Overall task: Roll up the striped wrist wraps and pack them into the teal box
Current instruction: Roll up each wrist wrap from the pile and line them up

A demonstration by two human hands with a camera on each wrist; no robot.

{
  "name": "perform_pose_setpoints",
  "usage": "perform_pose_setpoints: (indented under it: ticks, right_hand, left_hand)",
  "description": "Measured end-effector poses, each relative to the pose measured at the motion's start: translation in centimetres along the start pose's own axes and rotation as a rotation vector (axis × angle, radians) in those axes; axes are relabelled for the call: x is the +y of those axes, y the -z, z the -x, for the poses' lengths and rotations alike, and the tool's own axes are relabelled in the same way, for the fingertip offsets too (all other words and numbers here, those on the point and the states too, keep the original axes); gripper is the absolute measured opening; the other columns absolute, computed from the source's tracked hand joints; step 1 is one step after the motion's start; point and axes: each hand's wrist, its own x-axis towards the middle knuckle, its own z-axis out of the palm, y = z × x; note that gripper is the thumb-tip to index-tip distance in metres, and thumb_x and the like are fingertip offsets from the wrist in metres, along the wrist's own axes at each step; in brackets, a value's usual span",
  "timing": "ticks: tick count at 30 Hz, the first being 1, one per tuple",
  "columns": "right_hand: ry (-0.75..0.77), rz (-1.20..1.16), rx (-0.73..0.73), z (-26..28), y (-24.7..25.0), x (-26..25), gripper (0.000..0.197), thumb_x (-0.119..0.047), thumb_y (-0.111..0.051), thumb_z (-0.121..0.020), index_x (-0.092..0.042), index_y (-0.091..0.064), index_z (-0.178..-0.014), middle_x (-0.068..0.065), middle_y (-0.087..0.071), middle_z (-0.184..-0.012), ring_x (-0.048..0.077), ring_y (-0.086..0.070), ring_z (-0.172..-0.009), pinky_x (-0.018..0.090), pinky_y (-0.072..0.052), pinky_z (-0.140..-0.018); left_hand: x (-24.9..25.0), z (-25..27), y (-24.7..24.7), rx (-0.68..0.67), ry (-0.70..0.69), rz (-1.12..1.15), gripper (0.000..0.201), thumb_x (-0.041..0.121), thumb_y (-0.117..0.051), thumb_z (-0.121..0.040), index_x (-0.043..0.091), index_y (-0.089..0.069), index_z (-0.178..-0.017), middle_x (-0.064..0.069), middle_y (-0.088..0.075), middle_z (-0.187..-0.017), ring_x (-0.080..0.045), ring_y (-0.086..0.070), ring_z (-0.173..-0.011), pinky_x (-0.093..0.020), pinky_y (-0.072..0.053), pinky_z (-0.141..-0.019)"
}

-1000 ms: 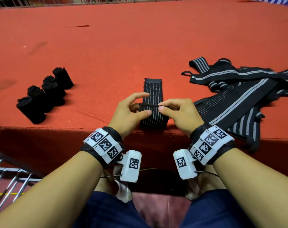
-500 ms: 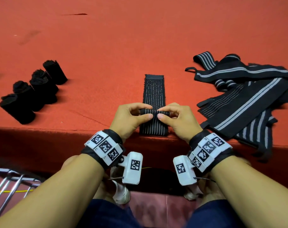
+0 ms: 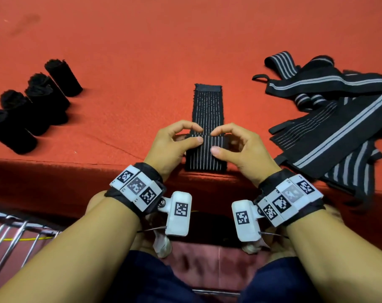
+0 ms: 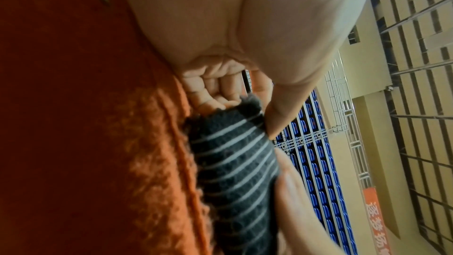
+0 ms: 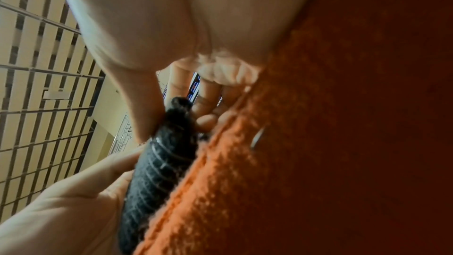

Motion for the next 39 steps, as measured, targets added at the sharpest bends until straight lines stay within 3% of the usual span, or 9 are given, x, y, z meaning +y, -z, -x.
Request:
perform_pose_setpoints:
  ticks: [4,8,10,12,18,22,26,32,39]
  right_hand:
    - [-0.017,0.058,0.034,0.3,-0.2,0.0,0.025,-0.005,-0.080,-0.082,-0.018,-0.073,-0.103,-0.001,-0.076,-0.096,0.007,-0.069,-0.088,0.028,-0.056,-0.085]
    - [-0.041,0.037,0.082,0.3,-0.5,0.0,0.012,-0.011,-0.073,-0.090,-0.011,-0.075,-0.103,0.014,-0.077,-0.095,0.025,-0.074,-0.090,0.051,-0.056,-0.088]
    - [-0.061,0.033,0.087,0.2,-0.4,0.1,0.012,-0.013,-0.070,-0.094,-0.008,-0.074,-0.104,0.022,-0.075,-0.092,0.035,-0.073,-0.086,0.060,-0.055,-0.081]
    - [-0.047,0.033,0.093,0.2,-0.5,0.1,0.010,-0.016,-0.069,-0.094,-0.009,-0.074,-0.100,0.026,-0.072,-0.092,0.028,-0.067,-0.080,0.064,-0.053,-0.078]
    - [-0.014,0.038,0.064,0.3,-0.3,-0.1,0.006,-0.013,-0.071,-0.093,-0.013,-0.072,-0.099,0.019,-0.070,-0.093,0.019,-0.064,-0.082,0.054,-0.055,-0.074]
    - [0.016,0.003,0.007,0.6,-0.1,0.1,0.055,0.000,-0.078,-0.083,-0.022,-0.057,-0.129,0.014,-0.070,-0.108,0.015,-0.064,-0.091,0.036,-0.055,-0.083]
    - [0.049,0.056,-0.003,0.5,-0.2,0.3,0.040,0.001,-0.078,-0.082,-0.017,-0.067,-0.116,-0.010,-0.071,-0.099,0.000,-0.064,-0.088,0.015,-0.049,-0.078]
    - [0.008,0.043,0.113,0.3,0.0,1.5,0.024,-0.014,-0.081,-0.083,-0.031,-0.074,-0.099,-0.015,-0.073,-0.083,0.000,-0.063,-0.072,0.022,-0.048,-0.066]
    - [0.030,0.114,0.080,0.1,0.1,1.6,0.006,-0.021,-0.075,-0.090,-0.026,-0.072,-0.092,-0.017,-0.066,-0.080,-0.002,-0.060,-0.073,0.027,-0.048,-0.069]
  left_hand:
    - [-0.2,-0.1,0.4,-0.025,0.032,0.019,0.011,0.014,-0.081,-0.078,0.020,-0.078,-0.087,-0.005,-0.072,-0.083,-0.016,-0.065,-0.072,-0.028,-0.052,-0.062]
    - [0.0,0.3,0.7,-0.089,-0.015,0.021,0.034,0.011,-0.083,-0.069,0.011,-0.074,-0.102,-0.007,-0.076,-0.093,-0.013,-0.071,-0.083,-0.023,-0.055,-0.073]
    - [0.1,0.5,0.5,-0.083,-0.058,-0.041,0.027,0.002,-0.080,-0.077,0.007,-0.072,-0.102,0.000,-0.074,-0.087,-0.004,-0.068,-0.076,-0.015,-0.051,-0.064]
    - [-0.1,0.5,0.2,-0.063,-0.085,-0.098,0.016,0.000,-0.075,-0.084,0.004,-0.071,-0.099,0.010,-0.068,-0.074,0.002,-0.061,-0.065,-0.010,-0.046,-0.057]
    - [-0.2,0.3,0.2,-0.054,-0.069,-0.142,0.008,0.005,-0.073,-0.088,0.002,-0.072,-0.095,0.004,-0.067,-0.076,-0.005,-0.061,-0.069,-0.018,-0.048,-0.064]
    - [-0.2,-0.1,0.2,-0.037,-0.037,-0.112,0.014,0.005,-0.071,-0.090,0.014,-0.070,-0.102,0.007,-0.070,-0.072,-0.006,-0.061,-0.064,-0.021,-0.047,-0.059]
    - [-0.1,0.0,-0.1,-0.038,-0.046,-0.122,0.011,0.004,-0.069,-0.092,0.010,-0.066,-0.101,0.011,-0.065,-0.061,0.000,-0.057,-0.054,-0.014,-0.044,-0.053]
    - [-0.2,0.4,0.5,-0.105,-0.081,-0.182,0.025,0.008,-0.082,-0.081,0.014,-0.070,-0.102,0.004,-0.071,-0.089,-0.007,-0.064,-0.079,-0.020,-0.053,-0.071]
    - [-0.5,0.4,0.1,-0.072,-0.064,-0.153,0.011,0.006,-0.077,-0.083,0.010,-0.072,-0.092,0.002,-0.071,-0.082,-0.010,-0.065,-0.078,-0.025,-0.054,-0.075]
